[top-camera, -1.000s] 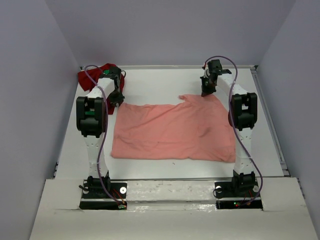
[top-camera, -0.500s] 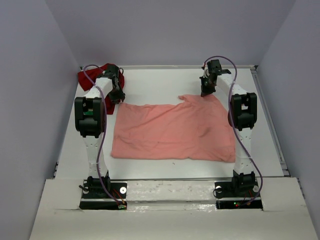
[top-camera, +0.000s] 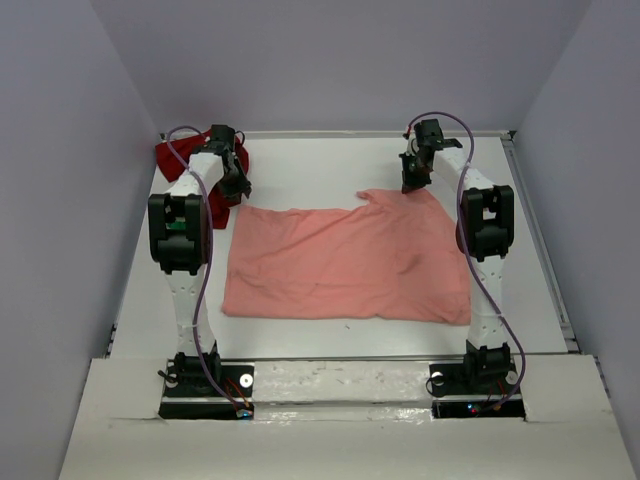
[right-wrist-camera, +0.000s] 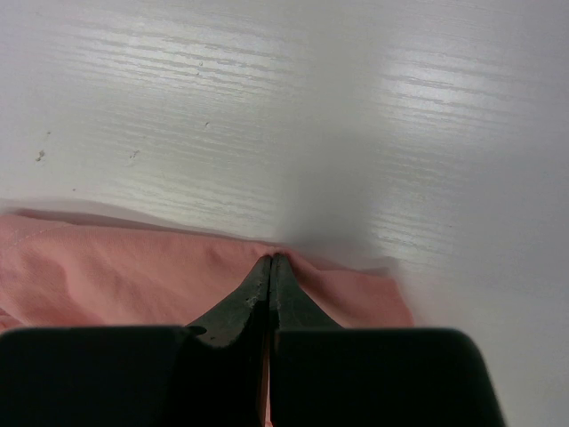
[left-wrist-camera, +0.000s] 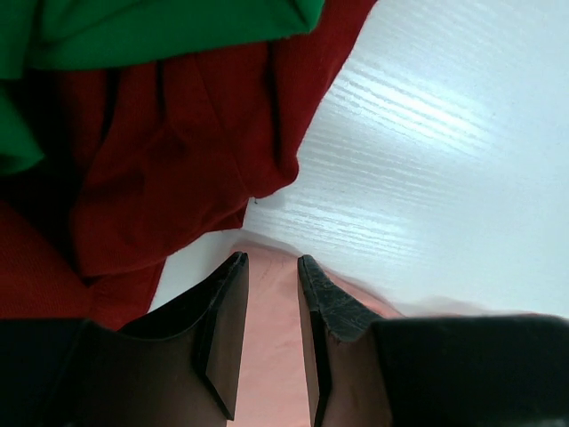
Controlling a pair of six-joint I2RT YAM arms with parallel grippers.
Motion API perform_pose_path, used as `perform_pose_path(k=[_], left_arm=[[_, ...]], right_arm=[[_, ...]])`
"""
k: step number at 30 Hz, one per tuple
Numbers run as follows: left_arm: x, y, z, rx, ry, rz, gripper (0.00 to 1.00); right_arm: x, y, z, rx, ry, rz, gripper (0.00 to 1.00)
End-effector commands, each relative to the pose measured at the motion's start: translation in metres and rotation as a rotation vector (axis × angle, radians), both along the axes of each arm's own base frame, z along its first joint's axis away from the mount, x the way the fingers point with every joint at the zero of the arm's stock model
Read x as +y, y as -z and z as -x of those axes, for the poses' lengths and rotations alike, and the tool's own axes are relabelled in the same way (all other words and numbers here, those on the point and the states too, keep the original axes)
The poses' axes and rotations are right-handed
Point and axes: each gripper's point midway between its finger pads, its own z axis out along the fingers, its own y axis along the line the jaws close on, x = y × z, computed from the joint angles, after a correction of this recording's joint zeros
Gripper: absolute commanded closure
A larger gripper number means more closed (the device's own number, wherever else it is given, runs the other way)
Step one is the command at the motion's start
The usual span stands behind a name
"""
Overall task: Fold and stack the t-shirts
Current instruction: Fold the tshirt
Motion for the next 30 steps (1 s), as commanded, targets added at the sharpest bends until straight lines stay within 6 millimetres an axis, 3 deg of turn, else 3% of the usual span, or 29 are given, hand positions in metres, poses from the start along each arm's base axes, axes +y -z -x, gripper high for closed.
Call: perform_pose_path(k=[1,4,9,14,25,30], left_arm=[[0.004,-0.021,-0.011,-0.046,0.001,-0.003,0.62],[0.018,-0.025,-0.011,-0.05,-0.047,-0.069,0.63],[0.025,-0.012,-0.006,-0.006,-0.071,-0.102,0.63],[0.019,0.0,-0.004,0.017,-0.057,-0.083,0.64],[0.002,0.003,-0.005,0.016,-0.011,0.004,0.65],[0.0,0.004,-0.004,0.017,-0.002,0.015,0.76]], right_arm=[[0.005,-0.025,-0.001,-0.041,-0.015,0.001,1.0],[0.005,-0.025,-0.001,-0.042,-0.014,0.002,1.0],[0.006,-0.028,-0.001,-0.045,-0.013,-0.005,1.0],[0.006,-0.029,0.0,-0.046,-0.016,-0.005,1.0],[0.006,-0.027,0.0,-0.041,-0.015,-0.006,1.0],[0.007,-0.024,0.002,-0.032,-0.015,-0.01,1.0]])
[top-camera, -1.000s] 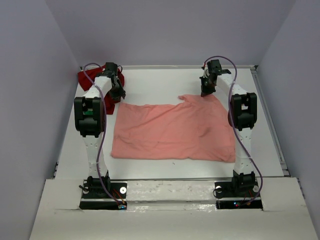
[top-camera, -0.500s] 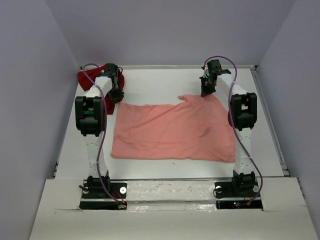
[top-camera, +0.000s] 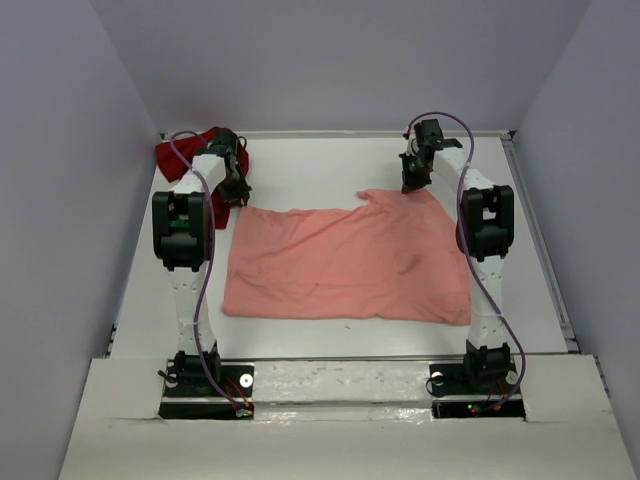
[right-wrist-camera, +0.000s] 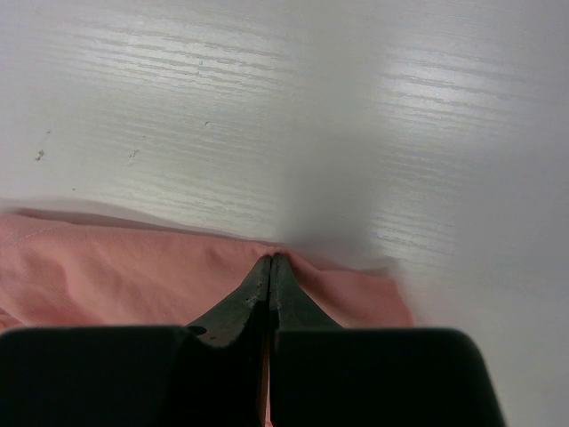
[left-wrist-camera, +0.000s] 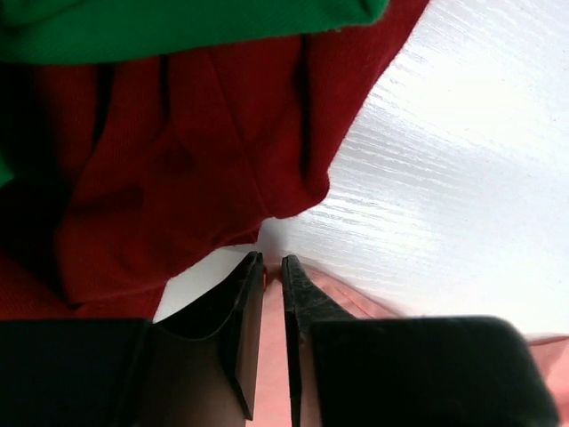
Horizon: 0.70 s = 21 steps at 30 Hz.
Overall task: Fold and stack the t-shirts
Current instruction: Fold the tshirt
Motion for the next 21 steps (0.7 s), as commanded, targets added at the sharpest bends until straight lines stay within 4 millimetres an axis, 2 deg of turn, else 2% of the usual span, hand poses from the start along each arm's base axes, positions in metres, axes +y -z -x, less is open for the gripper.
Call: perform_pose_path(k=[1,2,3,8,13,14,15,21], left_arm=[[-0.006,-0.015,-0.006,-0.035,0.02,0.034,0.8],[-0.005,-0.016,-0.005,-0.036,0.016,0.032,0.86],[-0.005,-0.018,-0.005,-0.039,0.013,0.029,1.0],[0.002,-0.028,-0.001,-0.057,-0.012,-0.007,1.0],[0.01,-0.051,0.009,-0.084,-0.047,-0.067,1.0],[0.01,-0.047,0.012,-0.074,-0.049,-0.073,1.0],[0.008,-0.055,0.015,-0.09,-0.054,-0.073,1.0],[0.0,-0.08,0.025,-0.137,-0.052,-0.11,1.0]], right_arm=[[0.007,-0.024,0.001,-0.034,-0.015,-0.01,1.0],[0.006,-0.024,0.001,-0.034,-0.012,-0.007,1.0],[0.005,-0.024,0.001,-0.035,-0.006,-0.004,1.0],[0.006,-0.029,0.002,-0.049,0.015,0.01,1.0],[-0.005,-0.045,0.004,-0.089,0.083,0.067,1.0],[-0.007,-0.048,0.006,-0.093,0.095,0.074,1.0],[-0.015,-0.052,0.004,-0.114,0.125,0.108,1.0],[-0.028,-0.078,0.022,-0.15,0.189,0.159,1.0]])
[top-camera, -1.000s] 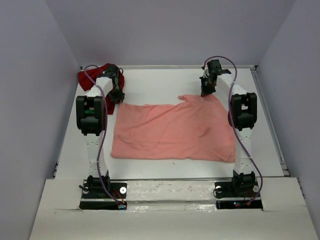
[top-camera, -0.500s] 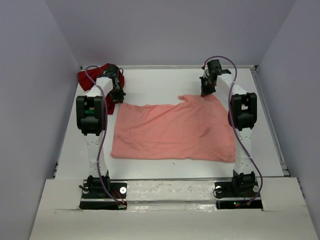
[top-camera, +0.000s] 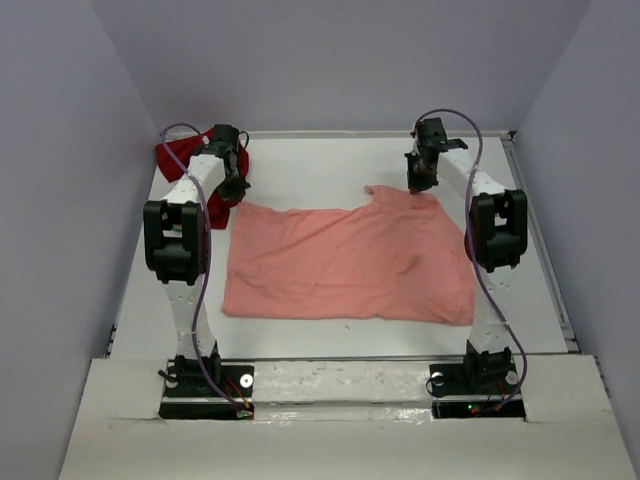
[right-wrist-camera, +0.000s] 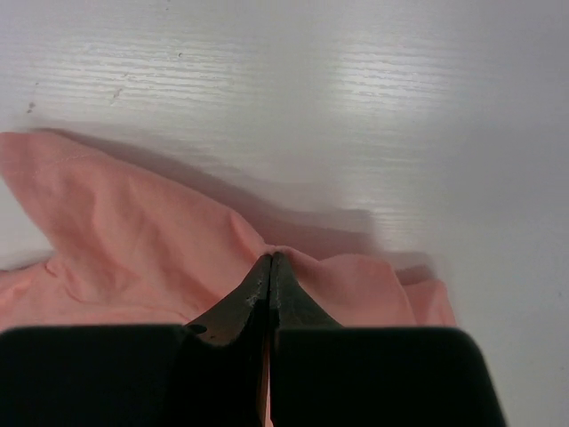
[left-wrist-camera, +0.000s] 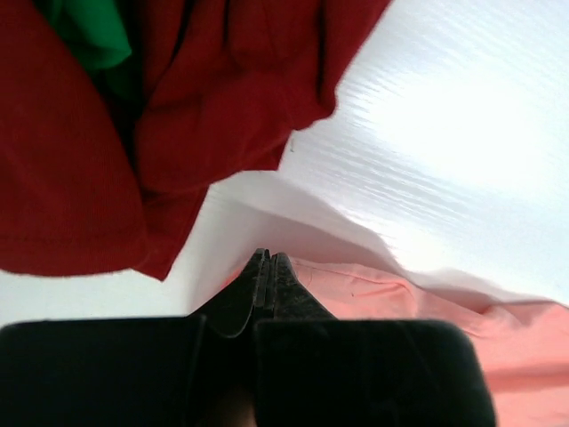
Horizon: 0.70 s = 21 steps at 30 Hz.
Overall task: Fold and stack the t-shirts
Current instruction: Fold the tshirt
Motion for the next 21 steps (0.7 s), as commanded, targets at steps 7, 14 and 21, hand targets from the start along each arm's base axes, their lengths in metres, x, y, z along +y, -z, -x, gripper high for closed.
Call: perform_pose_path(k=[7,14,21], left_arm=[[-0.015,-0.058,0.021,-0.109,0.02,-0.031,1.0],[-0.009,-0.065,0.046,-0.112,0.012,-0.066,1.0],[-0.001,-0.078,0.081,-0.129,-0.016,-0.088,1.0]], right_arm=[[-0.017,-0.067,0.017,-0.133,0.115,0.065,1.0],[-0.003,-0.071,0.06,-0.101,0.131,0.099,1.0],[0.002,-0.088,0.095,-0.106,0.166,0.072,1.0]])
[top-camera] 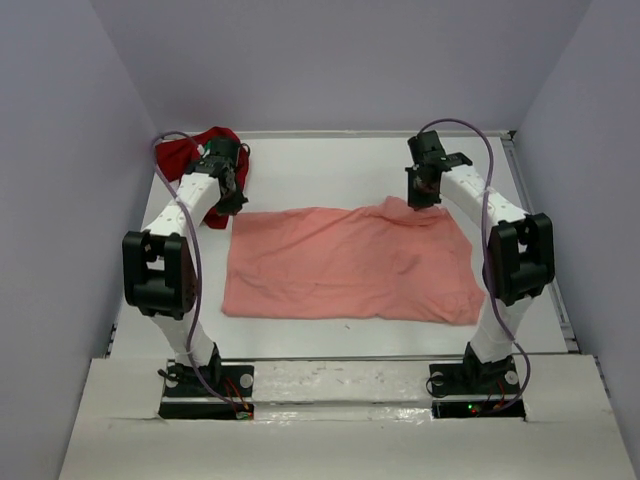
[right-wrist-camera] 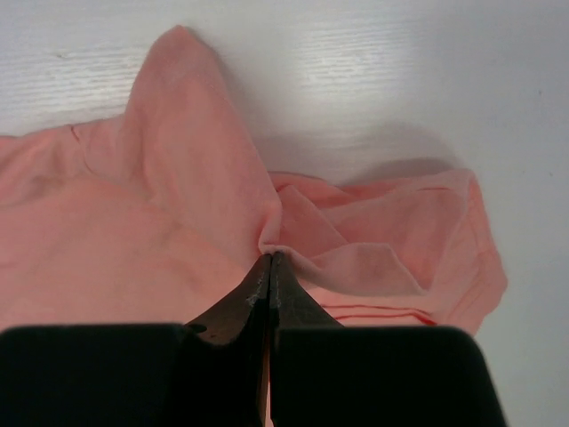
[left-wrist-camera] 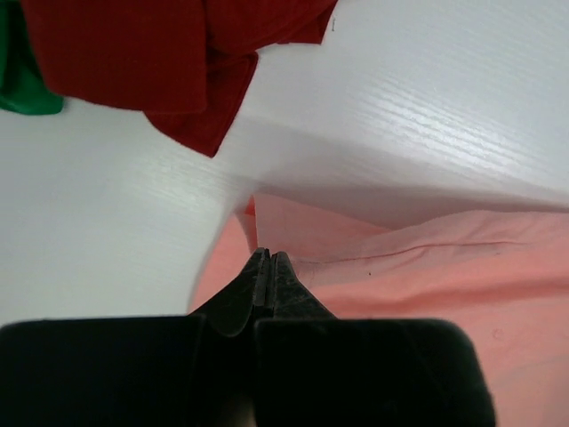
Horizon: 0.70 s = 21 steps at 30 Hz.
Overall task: Fold and stack the t-shirts
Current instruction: Fold the tshirt
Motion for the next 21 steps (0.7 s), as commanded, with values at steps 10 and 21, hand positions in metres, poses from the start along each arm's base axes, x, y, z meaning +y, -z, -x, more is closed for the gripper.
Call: perform_pose_path(k=[10,21], left_arm=[[0.012,-0.039,0.04,-0.083,-0.04,-0.034,1.0],[0.017,-0.037,0.064,-0.067,-0.062,-0.047,1.0]], right_arm=[[-0.013,-0.046,0.043,-0.065,0.099,0.014,1.0],[-0.013,-0.057,0.081,-0.061,0.112,0.022,1.0]])
